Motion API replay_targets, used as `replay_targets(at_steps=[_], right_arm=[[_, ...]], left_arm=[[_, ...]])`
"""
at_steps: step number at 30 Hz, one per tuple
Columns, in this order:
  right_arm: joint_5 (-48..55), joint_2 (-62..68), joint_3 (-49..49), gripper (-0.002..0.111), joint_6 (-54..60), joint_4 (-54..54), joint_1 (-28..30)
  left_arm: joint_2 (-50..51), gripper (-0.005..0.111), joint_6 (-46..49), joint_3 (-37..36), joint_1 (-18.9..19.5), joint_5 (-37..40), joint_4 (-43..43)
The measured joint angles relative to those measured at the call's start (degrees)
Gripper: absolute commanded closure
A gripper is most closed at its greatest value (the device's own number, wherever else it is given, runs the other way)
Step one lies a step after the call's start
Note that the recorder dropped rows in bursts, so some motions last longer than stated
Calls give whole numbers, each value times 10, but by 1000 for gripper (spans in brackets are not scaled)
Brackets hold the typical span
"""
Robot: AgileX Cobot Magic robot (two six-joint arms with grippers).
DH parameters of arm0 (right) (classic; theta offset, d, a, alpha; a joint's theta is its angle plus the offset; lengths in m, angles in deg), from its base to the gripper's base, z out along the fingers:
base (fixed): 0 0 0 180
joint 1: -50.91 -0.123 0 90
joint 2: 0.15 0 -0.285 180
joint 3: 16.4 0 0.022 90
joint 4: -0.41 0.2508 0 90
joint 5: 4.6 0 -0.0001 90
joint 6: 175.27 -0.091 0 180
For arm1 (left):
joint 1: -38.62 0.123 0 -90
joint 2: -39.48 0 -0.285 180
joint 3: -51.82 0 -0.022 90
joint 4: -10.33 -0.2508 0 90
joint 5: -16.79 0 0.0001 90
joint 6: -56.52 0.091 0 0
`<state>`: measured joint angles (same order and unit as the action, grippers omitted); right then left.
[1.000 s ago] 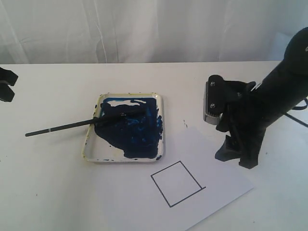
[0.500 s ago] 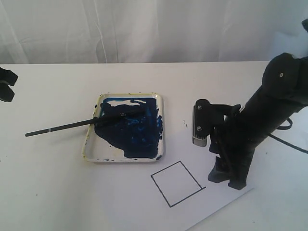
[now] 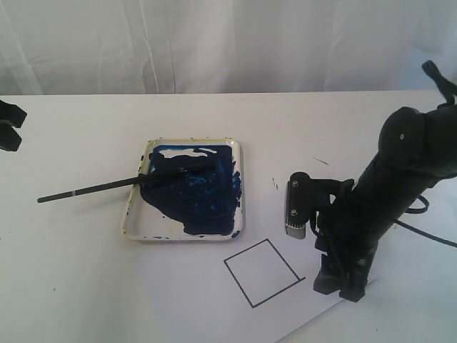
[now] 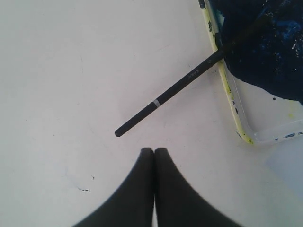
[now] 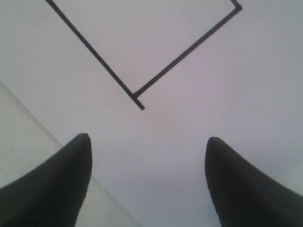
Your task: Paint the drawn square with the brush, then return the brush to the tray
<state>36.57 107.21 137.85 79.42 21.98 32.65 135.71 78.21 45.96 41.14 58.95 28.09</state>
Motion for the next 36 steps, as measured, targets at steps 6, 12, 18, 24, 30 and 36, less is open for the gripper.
replay_targets(at_steps=[6,12,18,24,30,36], right_arm=[[-15,11,0,45,-104,-73,0],[-24,12,0,45,-131,-93,0],[-24,12,0,45,-131,-94,0],[-33,16,0,45,-131,-90,0],[-39,35,0,45,-122,-79,0],[-40,38,1,45,-122,-75,0]], left_arm=[[0,107,0,0,0,0,0],[0,107,0,0,0,0,0],[0,107,0,0,0,0,0],[0,107,0,0,0,0,0],[0,107,0,0,0,1,0],[0,107,0,0,0,1,0]])
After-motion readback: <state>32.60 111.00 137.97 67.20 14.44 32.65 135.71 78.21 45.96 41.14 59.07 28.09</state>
